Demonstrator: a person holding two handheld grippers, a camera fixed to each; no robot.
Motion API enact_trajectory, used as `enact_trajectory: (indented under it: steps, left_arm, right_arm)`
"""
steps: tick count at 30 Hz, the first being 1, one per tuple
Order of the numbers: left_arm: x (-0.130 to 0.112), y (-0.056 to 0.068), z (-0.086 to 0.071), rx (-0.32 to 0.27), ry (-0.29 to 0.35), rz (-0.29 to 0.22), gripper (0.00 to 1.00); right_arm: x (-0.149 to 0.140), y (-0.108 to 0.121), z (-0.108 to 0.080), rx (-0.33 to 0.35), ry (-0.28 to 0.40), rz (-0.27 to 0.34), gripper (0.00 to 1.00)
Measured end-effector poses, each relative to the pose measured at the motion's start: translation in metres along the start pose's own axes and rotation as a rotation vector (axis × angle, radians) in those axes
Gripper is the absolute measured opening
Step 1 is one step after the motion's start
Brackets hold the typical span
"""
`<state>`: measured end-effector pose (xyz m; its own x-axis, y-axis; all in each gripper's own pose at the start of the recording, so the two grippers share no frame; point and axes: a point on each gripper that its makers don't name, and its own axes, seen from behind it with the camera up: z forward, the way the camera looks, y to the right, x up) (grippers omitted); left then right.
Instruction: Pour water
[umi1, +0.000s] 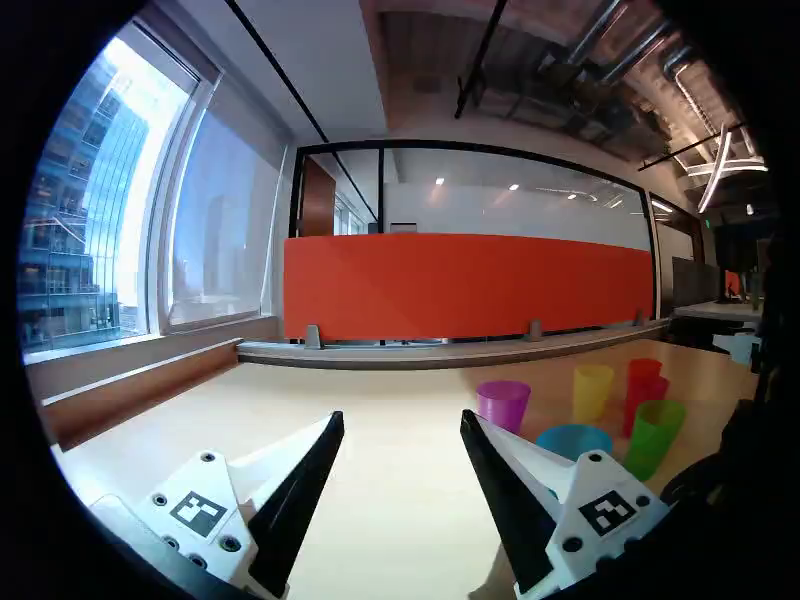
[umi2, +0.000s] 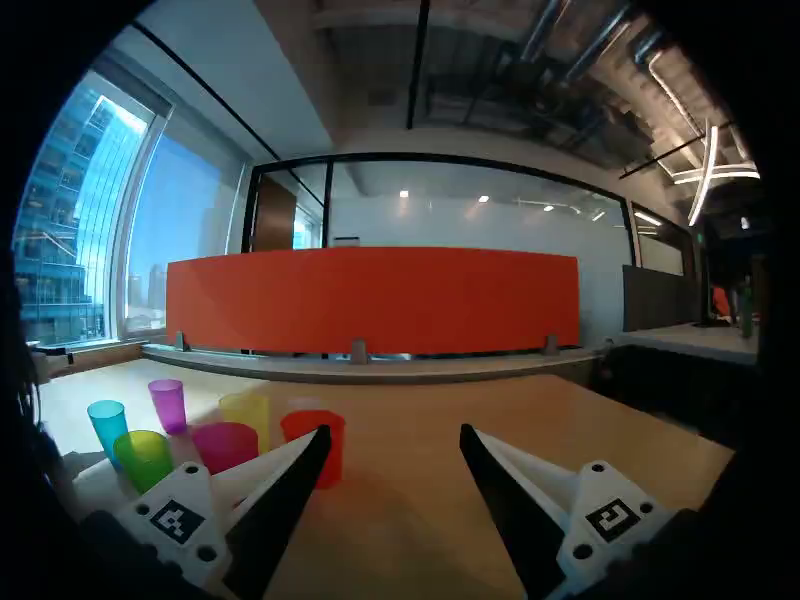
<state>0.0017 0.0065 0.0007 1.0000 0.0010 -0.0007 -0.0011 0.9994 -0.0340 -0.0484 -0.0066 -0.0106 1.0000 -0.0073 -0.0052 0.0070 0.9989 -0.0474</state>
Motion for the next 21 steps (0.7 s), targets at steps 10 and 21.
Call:
enact_trajectory:
  steps: [10,21]
  left_arm:
    - [-0.0004,-0.0002,0.0000,0.000,0.000,0.000,0.86]
    - [-0.0004,0.0000,0.0002,0.000,0.000,0.000,0.86]
  right_arm:
    - [-0.0004,0.0000,-0.0002,0.000,0.000,0.001,1.00]
    - [-0.0003,0.0006,0.0013,0.000,0.000,0.000,1.00]
